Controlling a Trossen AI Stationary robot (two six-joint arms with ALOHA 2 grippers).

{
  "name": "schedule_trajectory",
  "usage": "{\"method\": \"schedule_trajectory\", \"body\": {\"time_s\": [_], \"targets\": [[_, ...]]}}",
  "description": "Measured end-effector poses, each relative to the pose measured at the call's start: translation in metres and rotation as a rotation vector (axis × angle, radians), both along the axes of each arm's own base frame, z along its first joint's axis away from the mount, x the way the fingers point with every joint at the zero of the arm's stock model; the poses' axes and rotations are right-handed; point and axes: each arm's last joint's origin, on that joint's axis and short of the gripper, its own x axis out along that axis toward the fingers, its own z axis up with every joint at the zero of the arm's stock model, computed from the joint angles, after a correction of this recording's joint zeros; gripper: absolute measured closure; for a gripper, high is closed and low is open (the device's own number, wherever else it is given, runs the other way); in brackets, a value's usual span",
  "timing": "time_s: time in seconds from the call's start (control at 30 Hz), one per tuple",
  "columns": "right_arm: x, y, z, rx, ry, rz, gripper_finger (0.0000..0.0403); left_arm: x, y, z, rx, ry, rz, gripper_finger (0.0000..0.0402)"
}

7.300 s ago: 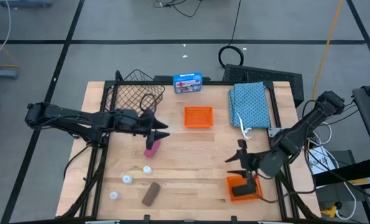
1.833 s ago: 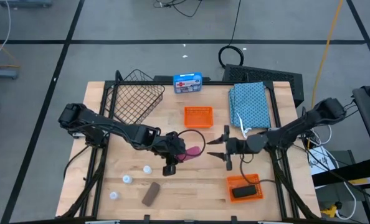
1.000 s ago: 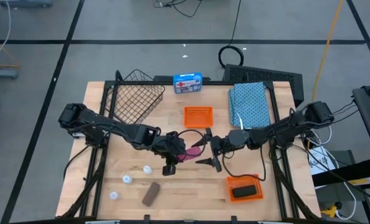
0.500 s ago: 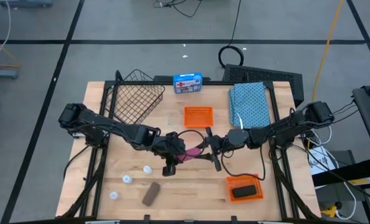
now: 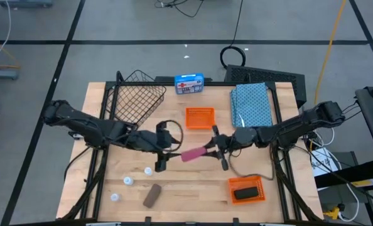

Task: Pick & place medical supplies in basket/bin
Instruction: Put the pink bandage into the bottom orange bin

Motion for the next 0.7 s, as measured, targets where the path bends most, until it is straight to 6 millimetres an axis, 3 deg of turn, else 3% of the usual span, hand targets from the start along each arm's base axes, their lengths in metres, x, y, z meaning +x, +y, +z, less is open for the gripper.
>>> {"method": "schedule_trajectory", "body": {"time_s": [0.17,0.33,0.57,0.7], "targets": [[-0.012,-0.005,0.009,-0.042,0.030,-0.094,0.0339,-0.022,0.001,-0.003,0.041,-0.174,0.082,0.0179],[-0.018,-0.008,0.022,-0.045,-0.028,-0.152,0.0334,-0.041,0.011,-0.027,-0.018,-0.387,0.109,0.0179],[-0.015,-0.008,0.030,-0.059,-0.137,-0.169,0.0340,-0.050,0.022,-0.057,-0.113,-0.636,0.079,0.0178],[-0.011,-0.007,0.031,-0.047,-0.187,-0.168,0.0336,-0.050,0.027,-0.065,-0.143,-0.644,0.083,0.0178]]}}
